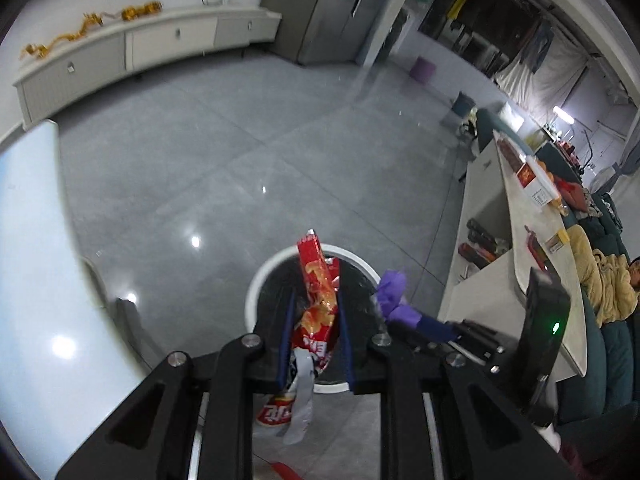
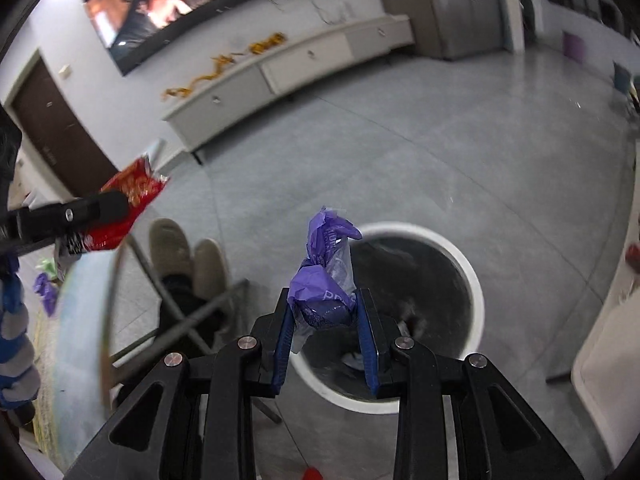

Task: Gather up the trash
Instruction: 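Carry both items over the trash bin and open both tools, then move both open tools back over the table toward the remaining trash, then grasp the purple bag with the left tool while the right tool grasps the white tissue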

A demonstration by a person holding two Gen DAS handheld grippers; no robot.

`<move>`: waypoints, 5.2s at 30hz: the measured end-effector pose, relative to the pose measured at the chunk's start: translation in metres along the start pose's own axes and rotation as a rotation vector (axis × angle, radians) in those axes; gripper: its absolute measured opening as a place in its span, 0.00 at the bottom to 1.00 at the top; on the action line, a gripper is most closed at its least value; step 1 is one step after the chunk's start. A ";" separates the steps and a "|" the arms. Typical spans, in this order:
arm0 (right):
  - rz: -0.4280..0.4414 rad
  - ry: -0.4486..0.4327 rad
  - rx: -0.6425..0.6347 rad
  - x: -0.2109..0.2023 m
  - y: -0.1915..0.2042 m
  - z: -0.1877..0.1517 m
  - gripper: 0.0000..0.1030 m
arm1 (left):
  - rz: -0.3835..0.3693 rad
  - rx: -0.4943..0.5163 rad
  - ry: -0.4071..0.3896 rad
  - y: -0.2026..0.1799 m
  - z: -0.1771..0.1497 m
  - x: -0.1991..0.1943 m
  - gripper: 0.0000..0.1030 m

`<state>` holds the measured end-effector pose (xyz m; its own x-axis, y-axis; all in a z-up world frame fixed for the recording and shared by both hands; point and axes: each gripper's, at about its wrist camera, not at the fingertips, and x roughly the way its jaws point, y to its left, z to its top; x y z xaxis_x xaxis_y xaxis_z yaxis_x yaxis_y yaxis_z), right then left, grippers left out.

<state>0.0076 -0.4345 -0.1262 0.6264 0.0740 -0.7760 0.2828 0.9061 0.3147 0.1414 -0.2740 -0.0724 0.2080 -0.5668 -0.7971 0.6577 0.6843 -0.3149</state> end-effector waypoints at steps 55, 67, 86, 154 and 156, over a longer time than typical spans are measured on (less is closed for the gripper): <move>-0.020 -0.126 -0.179 -0.063 0.084 0.024 0.48 | 0.355 -0.138 -0.345 0.075 -0.065 -0.154 0.54; 0.071 -0.147 -0.322 -0.084 0.174 0.010 0.48 | 0.486 -0.277 -0.450 0.146 -0.131 -0.237 0.56; 0.205 -0.132 -0.442 -0.082 0.257 -0.011 0.50 | 0.639 -0.460 -0.502 0.223 -0.205 -0.300 0.61; 0.455 0.025 -0.497 0.028 0.361 -0.004 0.06 | 0.394 -0.489 -0.494 0.267 -0.207 -0.271 0.39; 0.456 0.001 -0.496 0.013 0.357 -0.007 0.06 | 0.392 -0.482 -0.513 0.257 -0.209 -0.279 0.39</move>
<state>0.1122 -0.1075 -0.0279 0.6029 0.4947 -0.6259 -0.3774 0.8681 0.3226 0.1011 0.1559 -0.0386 0.7427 -0.3043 -0.5965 0.1077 0.9335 -0.3421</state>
